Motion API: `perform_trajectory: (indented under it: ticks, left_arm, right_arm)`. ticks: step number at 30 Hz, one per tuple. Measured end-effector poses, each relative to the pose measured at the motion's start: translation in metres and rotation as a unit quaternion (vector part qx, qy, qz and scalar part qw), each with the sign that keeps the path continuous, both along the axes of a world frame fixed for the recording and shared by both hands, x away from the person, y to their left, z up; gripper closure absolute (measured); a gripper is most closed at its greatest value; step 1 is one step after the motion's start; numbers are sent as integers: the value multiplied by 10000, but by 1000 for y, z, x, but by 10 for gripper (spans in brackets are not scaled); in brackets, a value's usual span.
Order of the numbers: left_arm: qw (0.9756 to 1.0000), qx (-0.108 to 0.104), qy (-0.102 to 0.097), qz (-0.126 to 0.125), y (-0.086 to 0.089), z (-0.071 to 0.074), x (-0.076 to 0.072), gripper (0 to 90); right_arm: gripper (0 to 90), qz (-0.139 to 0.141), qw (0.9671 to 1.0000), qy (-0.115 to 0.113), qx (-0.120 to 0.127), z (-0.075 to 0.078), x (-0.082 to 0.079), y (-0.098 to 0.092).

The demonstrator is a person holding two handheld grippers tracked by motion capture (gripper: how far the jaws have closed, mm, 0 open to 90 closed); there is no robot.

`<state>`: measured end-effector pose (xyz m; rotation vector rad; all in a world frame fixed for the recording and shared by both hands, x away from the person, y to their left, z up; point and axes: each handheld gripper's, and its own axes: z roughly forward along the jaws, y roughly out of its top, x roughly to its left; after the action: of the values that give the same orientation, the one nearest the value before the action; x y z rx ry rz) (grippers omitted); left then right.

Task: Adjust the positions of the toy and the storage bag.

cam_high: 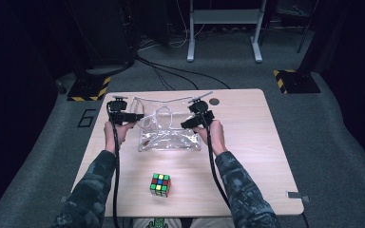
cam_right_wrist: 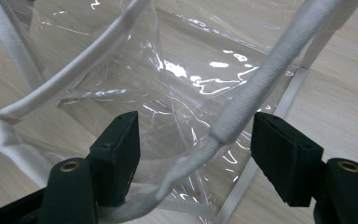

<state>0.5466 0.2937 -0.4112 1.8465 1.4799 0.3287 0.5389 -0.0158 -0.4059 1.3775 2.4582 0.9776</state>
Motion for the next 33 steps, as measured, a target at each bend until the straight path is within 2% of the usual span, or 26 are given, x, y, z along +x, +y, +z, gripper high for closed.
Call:
perform_trajectory:
  ticks: [5,7,9,10,11,13,14,15,18,19,23,28,29,30,33]
  left_arm:
    - [9999,34,88,-74,-2,-2,-1,522]
    - [9998,112,111,-101,-3,-2,-2,600]
    - [9997,212,108,-101,-3,-2,-3,693]
    - [9995,266,119,-101,-3,-2,-3,693]
    - [9994,329,103,-77,-4,-3,-4,755]
    - [9986,518,49,-49,-6,-3,-5,824]
    - [9971,755,-20,-47,-8,-2,-6,854]
    - [9964,840,-49,-66,-9,-1,-6,877]
    - [9956,928,-70,-101,-10,0,-6,883]
    - [9951,974,-86,-145,-10,1,-6,887]
    - [9926,1176,-112,-288,-12,8,-5,890]
    - [9895,1359,-143,-466,-13,15,-2,892]
    - [9895,1359,-143,-466,-13,15,-2,893]
    - [9893,1365,-143,-491,-12,16,-2,892]
    - [9900,1280,-96,-587,-10,18,0,893]
  right_arm:
    - [384,-4,10000,66,-28,-5,0,-1]
    - [441,4,9999,134,-43,-8,0,-2]
    - [539,-25,9999,61,-141,-10,0,-3]
    - [539,-25,9999,61,-141,-10,0,-3]
    - [616,-40,9998,51,-208,-9,-1,-3]
    - [668,-53,9997,27,-251,-9,0,-4]
    - [693,-62,9995,11,-296,-9,0,-5]
    - [712,-78,9994,-41,-326,-9,0,-5]
    - [753,-82,9992,-96,-385,-8,0,-7]
    - [801,-68,9985,-220,-497,-5,-2,-8]
    - [826,-46,9972,-291,-685,0,-2,-13]
    - [877,-138,9972,-283,-685,9,-2,-38]
    - [877,-138,9972,-283,-685,9,-2,-38]
    - [883,-183,9962,-331,-786,12,-2,-49]
    - [886,-308,9961,-260,-783,16,0,-71]
